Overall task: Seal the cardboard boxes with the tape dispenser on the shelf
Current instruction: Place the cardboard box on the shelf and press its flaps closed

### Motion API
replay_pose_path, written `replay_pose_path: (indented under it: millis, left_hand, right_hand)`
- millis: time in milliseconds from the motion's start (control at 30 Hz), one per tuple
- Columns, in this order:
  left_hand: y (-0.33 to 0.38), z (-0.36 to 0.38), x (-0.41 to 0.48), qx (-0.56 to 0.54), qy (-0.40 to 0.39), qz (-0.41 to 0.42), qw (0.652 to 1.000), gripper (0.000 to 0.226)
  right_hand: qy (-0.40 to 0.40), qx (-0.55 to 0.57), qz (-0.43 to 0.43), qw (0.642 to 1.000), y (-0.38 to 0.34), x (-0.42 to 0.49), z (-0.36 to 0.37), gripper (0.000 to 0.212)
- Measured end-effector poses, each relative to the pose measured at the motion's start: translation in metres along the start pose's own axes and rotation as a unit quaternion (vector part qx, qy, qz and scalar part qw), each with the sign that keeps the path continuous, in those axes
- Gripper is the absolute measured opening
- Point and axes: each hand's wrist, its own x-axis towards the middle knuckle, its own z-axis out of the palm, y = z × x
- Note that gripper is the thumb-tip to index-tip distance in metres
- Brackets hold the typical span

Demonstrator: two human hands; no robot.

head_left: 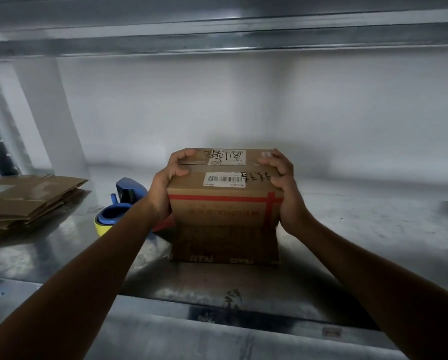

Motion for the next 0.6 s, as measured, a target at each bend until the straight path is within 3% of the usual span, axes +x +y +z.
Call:
replay_pose_path:
  millis: [100, 233, 467, 600]
  left_hand:
    - [-0.008, 0.002, -0.015, 0.000, -0.001, -0.011, 1.000, 0.044]
    - [-0.015, -0.007, -0.028, 0.018, 0.019, -0.107, 0.994, 0.046]
    - [-0.009, -0.012, -0.031, 0.065, 0.015, -0.137, 0.988, 0.042]
    - [0.006, -0.009, -0.029, 0.171, 0.033, -0.113, 0.978, 0.038]
  right_hand:
    - [-0.002, 0.024, 0.029, 0.999, -0.001, -0.009, -0.010, 0.040]
    - [0.026, 0.038, 0.100, 0.994, 0.013, -0.025, -0.009, 0.038]
    - [-0.018, -0.110, 0.093, 0.989, 0.018, -0.023, -0.018, 0.041]
    - [-0.045, -0.172, 0.057, 0.982, 0.014, -0.021, -0.020, 0.041]
